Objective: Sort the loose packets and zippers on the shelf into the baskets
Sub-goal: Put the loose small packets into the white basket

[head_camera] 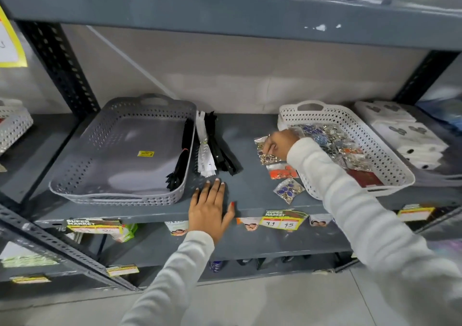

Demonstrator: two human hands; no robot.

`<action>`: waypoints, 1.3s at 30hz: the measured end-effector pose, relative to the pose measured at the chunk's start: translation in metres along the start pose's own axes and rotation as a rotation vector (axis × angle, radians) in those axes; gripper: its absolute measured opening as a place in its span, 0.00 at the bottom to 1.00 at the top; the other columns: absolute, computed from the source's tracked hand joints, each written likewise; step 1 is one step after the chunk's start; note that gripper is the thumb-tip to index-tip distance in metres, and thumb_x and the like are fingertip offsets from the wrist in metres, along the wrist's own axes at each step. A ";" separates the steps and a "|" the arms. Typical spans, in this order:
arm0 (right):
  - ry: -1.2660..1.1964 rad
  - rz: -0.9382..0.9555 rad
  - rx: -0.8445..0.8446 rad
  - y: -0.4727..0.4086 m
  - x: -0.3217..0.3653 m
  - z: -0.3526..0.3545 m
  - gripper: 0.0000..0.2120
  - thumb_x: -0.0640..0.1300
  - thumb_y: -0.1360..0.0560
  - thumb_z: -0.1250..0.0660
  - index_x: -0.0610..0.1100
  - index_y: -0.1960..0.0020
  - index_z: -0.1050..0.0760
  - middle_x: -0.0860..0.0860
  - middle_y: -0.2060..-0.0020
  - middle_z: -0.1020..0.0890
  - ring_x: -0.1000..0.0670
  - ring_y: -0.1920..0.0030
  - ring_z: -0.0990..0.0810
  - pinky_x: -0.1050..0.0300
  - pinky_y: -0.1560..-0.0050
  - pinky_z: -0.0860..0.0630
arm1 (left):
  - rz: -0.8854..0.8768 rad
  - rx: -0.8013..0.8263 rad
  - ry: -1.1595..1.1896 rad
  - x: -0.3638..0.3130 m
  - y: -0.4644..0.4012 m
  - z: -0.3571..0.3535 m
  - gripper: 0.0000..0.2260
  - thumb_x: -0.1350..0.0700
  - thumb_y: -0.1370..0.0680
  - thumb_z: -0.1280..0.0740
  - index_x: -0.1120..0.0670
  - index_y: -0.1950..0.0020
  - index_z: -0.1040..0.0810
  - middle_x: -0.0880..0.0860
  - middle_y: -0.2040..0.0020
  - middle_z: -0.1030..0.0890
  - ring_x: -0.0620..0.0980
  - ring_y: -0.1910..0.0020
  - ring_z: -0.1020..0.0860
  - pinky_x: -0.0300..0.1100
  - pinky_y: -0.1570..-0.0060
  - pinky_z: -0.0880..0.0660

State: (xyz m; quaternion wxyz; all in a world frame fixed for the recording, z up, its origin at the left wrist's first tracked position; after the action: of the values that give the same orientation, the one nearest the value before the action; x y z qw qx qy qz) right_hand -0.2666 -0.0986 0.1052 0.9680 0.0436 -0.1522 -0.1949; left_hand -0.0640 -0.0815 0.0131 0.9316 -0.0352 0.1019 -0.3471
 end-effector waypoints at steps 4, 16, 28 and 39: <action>0.111 0.016 0.241 0.040 -0.007 -0.039 0.16 0.29 0.26 0.41 0.36 0.45 0.18 0.43 0.42 0.17 0.42 0.41 0.20 0.54 0.35 0.26 | 0.016 -0.007 0.024 -0.001 0.000 0.000 0.26 0.44 0.27 0.47 0.57 0.40 0.21 0.55 0.41 0.19 0.56 0.42 0.21 0.55 0.43 0.26; 0.221 -0.108 0.242 0.061 -0.022 -0.052 0.11 0.36 0.25 0.36 0.38 0.44 0.21 0.42 0.43 0.18 0.41 0.42 0.20 0.51 0.39 0.25 | -0.240 0.110 -0.011 -0.068 -0.011 -0.012 0.34 0.37 0.25 0.64 0.54 0.23 0.50 0.51 0.23 0.47 0.48 0.24 0.50 0.51 0.26 0.57; 0.043 -0.037 -0.257 0.070 -0.024 0.060 0.15 0.32 0.24 0.42 0.40 0.44 0.20 0.41 0.46 0.17 0.42 0.47 0.18 0.52 0.42 0.23 | -0.232 0.094 0.000 -0.064 -0.012 -0.019 0.52 0.33 0.38 0.84 0.52 0.23 0.48 0.48 0.23 0.45 0.47 0.25 0.48 0.50 0.26 0.52; 0.339 -0.361 -0.059 0.098 -0.045 0.071 0.16 0.34 0.19 0.46 0.33 0.34 0.31 0.35 0.34 0.27 0.38 0.33 0.28 0.48 0.34 0.32 | -0.236 0.122 -0.019 -0.065 -0.013 -0.018 0.47 0.32 0.36 0.80 0.51 0.23 0.53 0.47 0.22 0.49 0.46 0.24 0.52 0.49 0.26 0.57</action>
State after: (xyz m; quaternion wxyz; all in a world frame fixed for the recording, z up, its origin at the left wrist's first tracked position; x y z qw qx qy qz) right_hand -0.2932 0.0071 0.1745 0.9300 0.0740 0.0282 -0.3589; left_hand -0.1243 -0.0488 0.0080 0.8855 0.0064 0.0671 -0.4597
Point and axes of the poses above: each hand's wrist, its own y-axis away from the middle knuckle, its own z-axis out of the back of the hand, x = y × z, the point moved 10 cm from there along -y, towards the middle knuckle
